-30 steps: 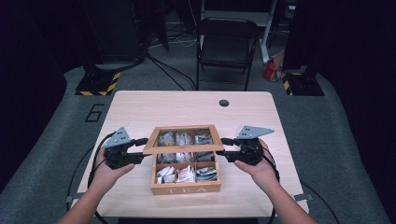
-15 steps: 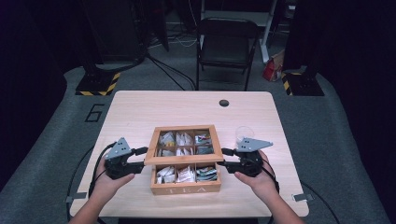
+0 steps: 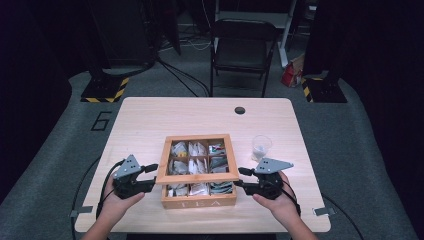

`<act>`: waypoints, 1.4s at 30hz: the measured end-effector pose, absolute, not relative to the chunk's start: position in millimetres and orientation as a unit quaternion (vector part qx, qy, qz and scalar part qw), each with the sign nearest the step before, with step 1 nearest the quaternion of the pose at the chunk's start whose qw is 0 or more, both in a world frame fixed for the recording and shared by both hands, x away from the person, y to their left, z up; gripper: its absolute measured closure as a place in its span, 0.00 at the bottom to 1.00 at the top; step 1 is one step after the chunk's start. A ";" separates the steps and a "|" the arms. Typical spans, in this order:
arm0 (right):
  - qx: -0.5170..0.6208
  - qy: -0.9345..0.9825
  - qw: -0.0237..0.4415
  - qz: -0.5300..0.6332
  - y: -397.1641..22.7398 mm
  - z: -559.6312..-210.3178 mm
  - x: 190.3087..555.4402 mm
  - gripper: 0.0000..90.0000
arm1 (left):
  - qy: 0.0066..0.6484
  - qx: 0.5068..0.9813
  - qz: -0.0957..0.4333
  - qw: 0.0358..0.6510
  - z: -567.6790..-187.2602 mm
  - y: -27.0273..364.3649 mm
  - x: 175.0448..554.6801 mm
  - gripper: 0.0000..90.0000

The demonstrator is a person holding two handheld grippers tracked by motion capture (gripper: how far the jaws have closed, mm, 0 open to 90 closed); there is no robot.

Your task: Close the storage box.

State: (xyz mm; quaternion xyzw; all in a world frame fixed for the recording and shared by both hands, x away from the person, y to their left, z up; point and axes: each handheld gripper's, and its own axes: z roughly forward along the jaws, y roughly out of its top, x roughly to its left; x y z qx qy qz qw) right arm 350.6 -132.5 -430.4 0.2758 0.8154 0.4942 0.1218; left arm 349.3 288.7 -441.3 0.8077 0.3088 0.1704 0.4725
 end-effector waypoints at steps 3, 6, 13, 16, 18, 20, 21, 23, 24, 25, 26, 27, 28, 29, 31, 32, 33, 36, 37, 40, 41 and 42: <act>0.283 0.813 0.118 0.495 -133.4 -433.2 346.3 0.60 | 0.315 0.804 0.171 0.475 -444.8 290.2 348.6 0.57; 0.280 0.815 0.118 0.494 -134.5 -435.4 343.8 0.60 | 0.317 0.806 0.166 0.471 -446.9 291.6 347.4 0.57; 0.281 0.816 0.109 0.493 -135.2 -443.0 337.8 0.60 | 0.320 0.810 0.168 0.462 -453.4 290.9 345.2 0.57; 0.277 0.820 0.108 0.490 -133.4 -444.1 335.6 0.60 | 0.318 0.815 0.162 0.457 -454.6 291.8 345.1 0.57; 0.272 0.821 0.104 0.490 -132.5 -444.0 335.1 0.60 | 0.319 0.815 0.162 0.456 -455.3 291.4 344.7 0.57; 0.271 0.822 0.102 0.490 -131.4 -444.2 334.4 0.60 | 0.323 0.812 0.162 0.458 -456.5 291.3 344.0 0.57; 0.270 0.823 0.102 0.488 -131.4 -444.4 334.4 0.60 | 0.323 0.813 0.161 0.456 -456.7 292.0 343.6 0.57; 0.269 0.825 0.099 0.486 -131.3 -446.1 334.7 0.59 | 0.322 0.816 0.159 0.453 -456.9 294.2 342.5 0.57; 0.268 0.827 0.098 0.484 -131.6 -447.1 335.0 0.59 | 0.322 0.816 0.158 0.452 -457.3 294.8 342.2 0.57; 0.269 0.828 0.094 0.483 -131.6 -448.0 334.8 0.60 | 0.323 0.817 0.160 0.450 -457.7 296.0 341.5 0.57; 0.266 0.831 0.097 0.479 -131.6 -449.3 335.1 0.60 | 0.324 0.818 0.158 0.449 -457.9 296.7 341.1 0.57; 0.267 0.832 0.094 0.477 -131.4 -449.8 334.5 0.60 | 0.327 0.816 0.160 0.449 -458.8 297.9 340.7 0.57; 0.265 0.834 0.093 0.474 -131.4 -450.2 334.3 0.60 | 0.327 0.819 0.156 0.445 -458.5 299.8 340.4 0.57; 0.261 0.835 0.089 0.475 -131.5 -450.9 334.2 0.59 | 0.330 0.818 0.156 0.446 -459.3 300.9 340.2 0.57; 0.261 0.841 0.087 0.466 -131.3 -452.6 332.9 0.60 | 0.334 0.814 0.151 0.451 -460.4 303.7 340.2 0.57; 0.259 0.845 0.090 0.459 -130.8 -454.5 332.3 0.59 | 0.338 0.809 0.148 0.458 -460.0 305.0 340.1 0.57; 0.256 0.852 0.088 0.449 -129.6 -456.6 331.6 0.58 | 0.337 0.809 0.149 0.458 -459.3 306.0 340.1 0.57; 0.258 0.842 0.085 0.466 -132.4 -455.4 329.0 0.60 | 0.340 0.806 0.152 0.460 -458.9 305.8 340.8 0.56; 0.262 0.838 0.089 0.470 -133.5 -453.2 328.9 0.60 | 0.340 0.806 0.154 0.460 -459.1 305.5 341.3 0.56; 0.266 0.833 0.094 0.476 -136.5 -449.3 331.1 0.59 | 0.342 0.805 0.151 0.461 -459.0 305.1 342.6 0.56; 0.265 0.833 0.095 0.476 -137.6 -449.1 332.1 0.59 | 0.342 0.804 0.153 0.462 -459.2 305.1 342.9 0.56; 0.268 0.831 0.094 0.479 -138.0 -449.4 332.5 0.59 | 0.343 0.804 0.152 0.462 -459.2 305.3 343.2 0.56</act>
